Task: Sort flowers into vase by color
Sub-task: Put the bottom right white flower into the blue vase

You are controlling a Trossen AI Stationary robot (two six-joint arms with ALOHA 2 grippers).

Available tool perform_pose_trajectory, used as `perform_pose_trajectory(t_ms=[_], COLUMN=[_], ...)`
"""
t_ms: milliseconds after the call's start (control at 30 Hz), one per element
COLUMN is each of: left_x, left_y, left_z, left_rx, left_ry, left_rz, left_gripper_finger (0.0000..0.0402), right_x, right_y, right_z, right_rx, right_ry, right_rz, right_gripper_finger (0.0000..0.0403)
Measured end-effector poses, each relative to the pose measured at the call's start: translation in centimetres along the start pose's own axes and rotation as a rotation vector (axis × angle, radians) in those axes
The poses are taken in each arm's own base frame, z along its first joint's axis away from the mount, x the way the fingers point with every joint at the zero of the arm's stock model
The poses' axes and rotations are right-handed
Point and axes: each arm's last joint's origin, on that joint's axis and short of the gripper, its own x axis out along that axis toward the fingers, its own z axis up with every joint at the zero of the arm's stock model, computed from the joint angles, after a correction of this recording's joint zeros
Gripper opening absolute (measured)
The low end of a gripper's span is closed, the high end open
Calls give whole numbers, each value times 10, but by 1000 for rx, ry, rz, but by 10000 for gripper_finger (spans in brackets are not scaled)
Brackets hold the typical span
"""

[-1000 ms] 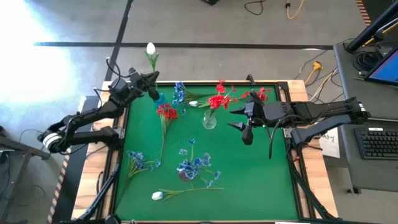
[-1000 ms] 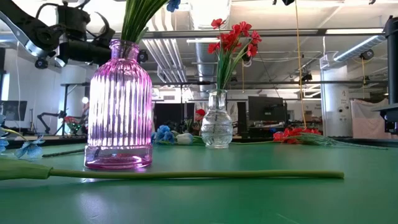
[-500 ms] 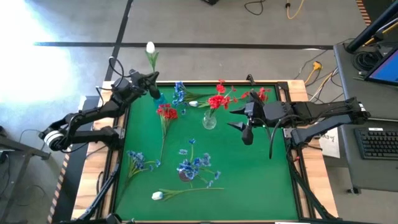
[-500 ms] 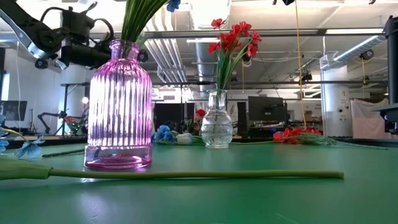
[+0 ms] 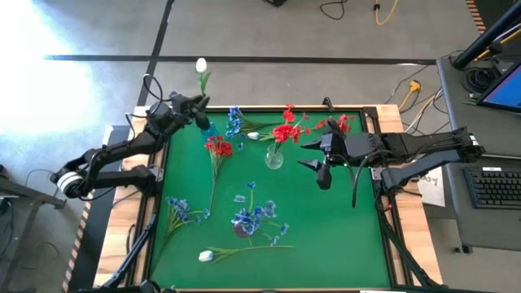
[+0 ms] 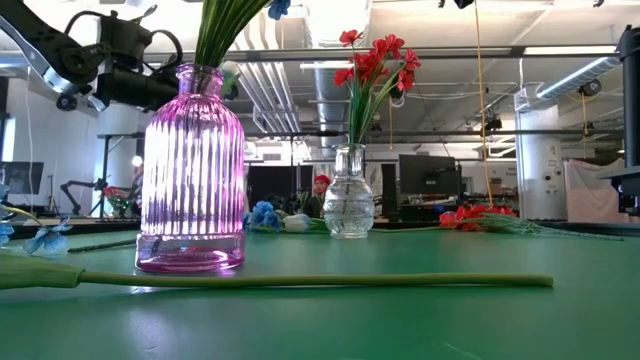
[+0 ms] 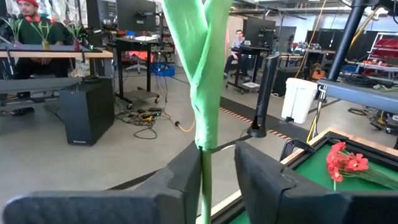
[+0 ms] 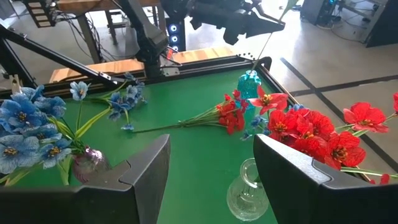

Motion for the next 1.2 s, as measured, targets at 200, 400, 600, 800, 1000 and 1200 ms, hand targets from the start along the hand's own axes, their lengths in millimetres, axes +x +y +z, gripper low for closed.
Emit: perform_pose_trajectory(t_ms=[200, 400, 600, 800, 1000, 1200], left_x=[-4, -13, -22, -31, -38, -43], left_y=[0, -1, -3, -3, -4, -5], left_z=[-1, 0, 1, 0, 0, -5], left_rx=[-8, -12, -22, -69, -79, -93], left_ry=[45, 98, 140, 191, 225, 300], left_rz=[3, -10, -44, -36, -45, -70], left_gripper_finger=[130, 169, 214, 247, 260, 290], right_x=[0, 0, 0, 0, -1, -1], right_y=[0, 0, 0, -1, -2, -2], right_z=[0, 0, 0, -3, -7, -7], right_rx=[5, 20, 41, 95, 118, 125], right_ry=[0, 2, 2, 28, 69, 68], right_rz=[0, -1, -1, -7, -17, -17], right_gripper_finger=[224, 224, 224, 224, 224, 224])
